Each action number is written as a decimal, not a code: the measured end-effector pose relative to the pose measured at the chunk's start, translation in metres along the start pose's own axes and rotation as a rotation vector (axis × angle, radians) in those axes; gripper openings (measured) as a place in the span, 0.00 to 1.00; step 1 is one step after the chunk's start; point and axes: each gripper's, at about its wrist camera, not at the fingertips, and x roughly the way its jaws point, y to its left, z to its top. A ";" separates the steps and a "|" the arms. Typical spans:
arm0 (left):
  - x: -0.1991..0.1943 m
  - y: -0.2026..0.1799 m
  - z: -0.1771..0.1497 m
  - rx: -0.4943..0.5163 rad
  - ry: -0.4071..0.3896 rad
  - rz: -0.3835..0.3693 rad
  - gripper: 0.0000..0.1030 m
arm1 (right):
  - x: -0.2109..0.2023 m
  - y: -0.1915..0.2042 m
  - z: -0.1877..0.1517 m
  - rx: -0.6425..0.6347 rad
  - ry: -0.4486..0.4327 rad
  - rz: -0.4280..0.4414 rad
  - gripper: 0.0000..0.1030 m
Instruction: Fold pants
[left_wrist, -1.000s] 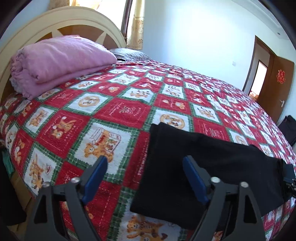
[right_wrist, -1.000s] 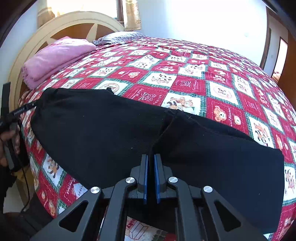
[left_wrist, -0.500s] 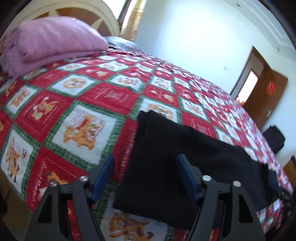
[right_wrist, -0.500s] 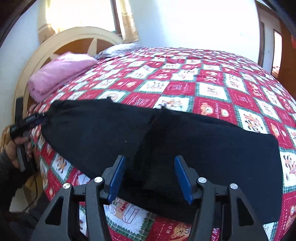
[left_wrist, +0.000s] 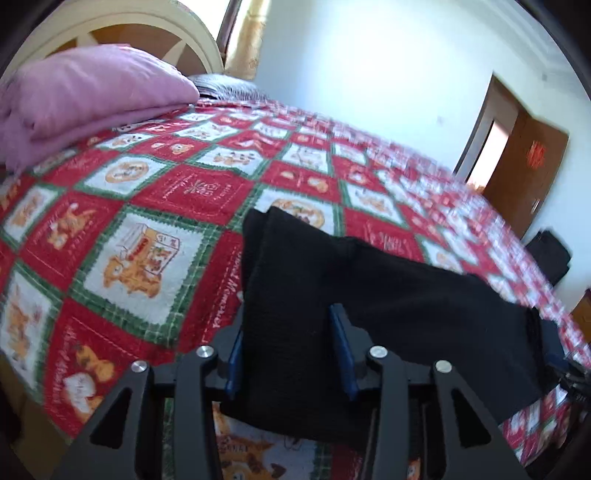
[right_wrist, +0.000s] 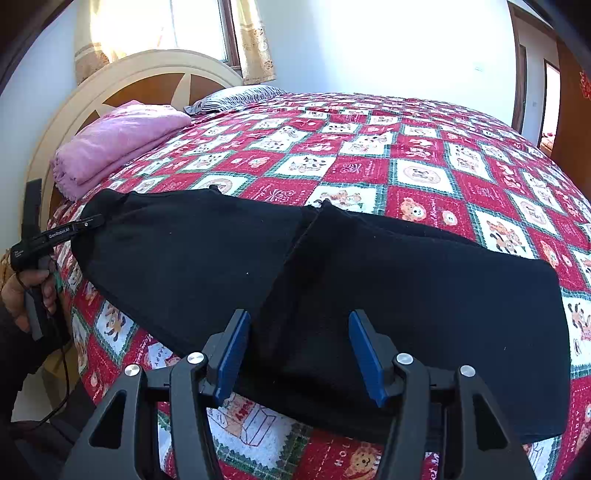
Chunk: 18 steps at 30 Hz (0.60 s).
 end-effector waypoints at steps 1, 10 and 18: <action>-0.001 0.000 -0.001 0.007 -0.003 -0.002 0.44 | 0.000 0.001 0.000 -0.001 0.000 -0.002 0.56; -0.019 0.001 0.011 -0.081 -0.053 -0.171 0.21 | -0.012 -0.009 0.006 0.032 -0.037 -0.006 0.56; -0.055 -0.040 0.034 -0.053 -0.115 -0.300 0.21 | -0.044 -0.037 0.019 0.103 -0.105 -0.018 0.56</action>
